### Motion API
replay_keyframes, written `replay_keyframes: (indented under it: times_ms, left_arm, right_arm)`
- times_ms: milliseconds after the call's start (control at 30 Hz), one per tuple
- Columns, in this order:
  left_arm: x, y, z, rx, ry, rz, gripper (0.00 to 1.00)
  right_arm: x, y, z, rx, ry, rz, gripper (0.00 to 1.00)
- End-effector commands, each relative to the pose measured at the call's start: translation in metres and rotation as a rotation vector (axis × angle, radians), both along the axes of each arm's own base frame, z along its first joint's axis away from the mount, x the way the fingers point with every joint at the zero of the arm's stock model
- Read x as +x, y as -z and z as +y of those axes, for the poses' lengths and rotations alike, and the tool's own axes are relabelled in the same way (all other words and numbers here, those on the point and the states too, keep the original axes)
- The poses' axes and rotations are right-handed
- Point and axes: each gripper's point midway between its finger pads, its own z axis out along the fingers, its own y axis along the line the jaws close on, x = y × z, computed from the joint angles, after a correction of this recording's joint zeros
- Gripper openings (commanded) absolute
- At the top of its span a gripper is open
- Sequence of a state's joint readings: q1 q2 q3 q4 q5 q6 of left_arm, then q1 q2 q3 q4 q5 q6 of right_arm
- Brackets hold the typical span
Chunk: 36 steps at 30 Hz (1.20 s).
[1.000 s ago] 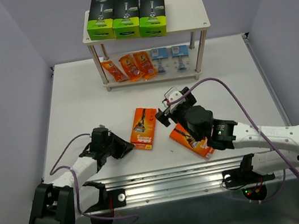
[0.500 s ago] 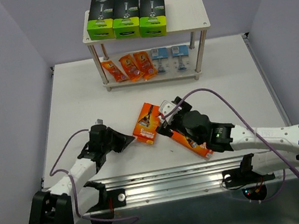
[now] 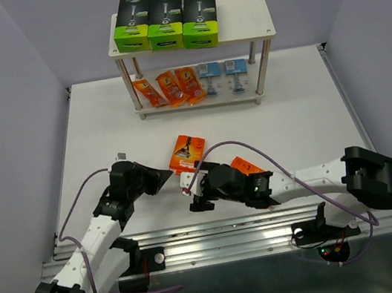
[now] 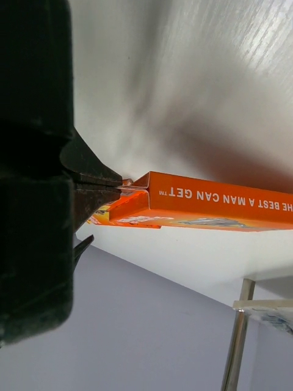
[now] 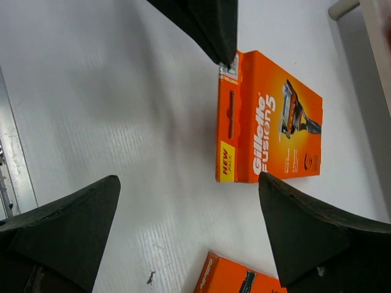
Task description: Place and organize the shaving razors onto the shelf
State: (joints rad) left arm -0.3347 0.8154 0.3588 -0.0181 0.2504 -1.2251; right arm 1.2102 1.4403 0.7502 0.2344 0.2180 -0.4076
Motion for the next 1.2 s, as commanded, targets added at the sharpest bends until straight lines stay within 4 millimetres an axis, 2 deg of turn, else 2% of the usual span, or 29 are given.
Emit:
replay_keyframes:
  times_ms: [0,67,100,167,200,233,367,467,500,533,567,600,633,667,767,800,833,867,900,933,967,1000,1067,1100,1167]
  left_arm:
    - [0.009,-0.035,-0.002,-0.024,-0.012,-0.07,0.0]
    - [0.007,-0.036,-0.004,-0.026,-0.004,-0.065,0.0]
    - [0.005,-0.034,-0.005,-0.019,0.002,-0.058,0.0]
    - [0.005,-0.035,-0.005,-0.009,0.015,-0.056,0.0]
    - [0.006,-0.04,-0.006,-0.001,0.023,-0.072,0.0]
    - [0.005,-0.04,-0.006,0.0,0.025,-0.071,0.0]
    - [0.005,-0.048,-0.006,-0.007,0.025,-0.093,0.0]
    - [0.001,-0.049,-0.006,-0.019,0.027,-0.095,0.0]
    - [0.0,-0.049,-0.006,-0.021,0.026,-0.096,0.0]
    - [-0.001,-0.051,-0.005,-0.024,0.024,-0.102,0.0]
    - [-0.001,-0.052,-0.004,-0.022,0.017,-0.104,0.0]
    - [-0.003,-0.054,-0.003,-0.024,0.014,-0.111,0.0]
    - [-0.004,-0.054,-0.002,-0.023,0.012,-0.11,0.0]
    - [-0.004,-0.055,-0.002,-0.023,0.009,-0.113,0.0]
    - [-0.006,-0.062,-0.002,-0.025,0.021,-0.136,0.0]
    - [-0.006,-0.069,-0.003,-0.025,0.028,-0.152,0.0]
    - [-0.007,-0.073,-0.004,-0.027,0.042,-0.161,0.12]
    - [-0.007,-0.077,-0.004,-0.021,0.05,-0.168,0.47]
    - [-0.006,-0.09,-0.005,-0.007,0.068,-0.206,0.64]
    - [-0.008,-0.089,-0.002,0.015,0.069,-0.192,0.75]
    - [-0.006,-0.095,0.0,0.035,0.06,-0.206,0.89]
    - [-0.005,-0.111,0.002,0.052,0.066,-0.25,0.95]
    - [-0.005,-0.121,0.008,0.079,0.048,-0.271,0.99]
    - [-0.004,-0.132,0.009,0.083,0.046,-0.305,0.99]
    - [-0.002,-0.141,0.01,0.091,0.047,-0.345,0.99]
  right_arm:
    - [0.009,-0.036,0.035,0.108,-0.033,-0.091,1.0]
    - [0.023,-0.041,0.037,0.109,0.028,-0.141,1.0]
    - [0.028,-0.035,0.04,0.096,0.046,-0.156,1.0]
    - [0.04,-0.034,0.04,0.062,0.08,-0.215,1.0]
    - [0.042,-0.03,0.042,0.04,0.074,-0.227,1.0]
    - [0.045,-0.015,0.044,-0.021,0.054,-0.252,1.0]
    - [0.06,-0.009,0.05,-0.052,0.117,-0.297,1.0]
    - [0.065,-0.01,0.053,-0.045,0.136,-0.31,1.0]
    - [0.071,-0.01,0.052,-0.038,0.155,-0.318,0.97]
    - [0.074,-0.011,0.05,-0.039,0.178,-0.334,0.94]
    - [0.076,-0.011,0.049,-0.047,0.185,-0.348,0.82]
    - [0.078,-0.009,0.048,-0.054,0.195,-0.361,0.75]
    - [0.08,-0.011,0.047,-0.05,0.212,-0.373,0.63]
    - [0.087,-0.012,0.041,-0.062,0.243,-0.385,0.41]
    - [0.091,-0.013,0.031,-0.082,0.261,-0.399,0.24]
    - [0.094,-0.015,0.026,-0.083,0.267,-0.401,0.23]
    - [0.093,-0.021,0.019,-0.085,0.271,-0.413,0.21]
    - [0.096,-0.027,0.012,-0.078,0.291,-0.418,0.21]
    - [0.099,-0.032,0.003,-0.08,0.308,-0.427,0.2]
    - [0.098,-0.04,-0.002,-0.075,0.313,-0.439,0.2]
    - [0.097,-0.061,-0.018,-0.061,0.325,-0.473,0.2]
    - [0.094,-0.072,-0.025,-0.062,0.318,-0.49,0.2]
    - [0.083,-0.1,-0.034,-0.036,0.258,-0.518,0.2]
    - [0.071,-0.135,-0.049,0.011,0.235,-0.529,0.19]
    - [0.052,-0.179,-0.054,0.112,0.15,-0.546,0.19]
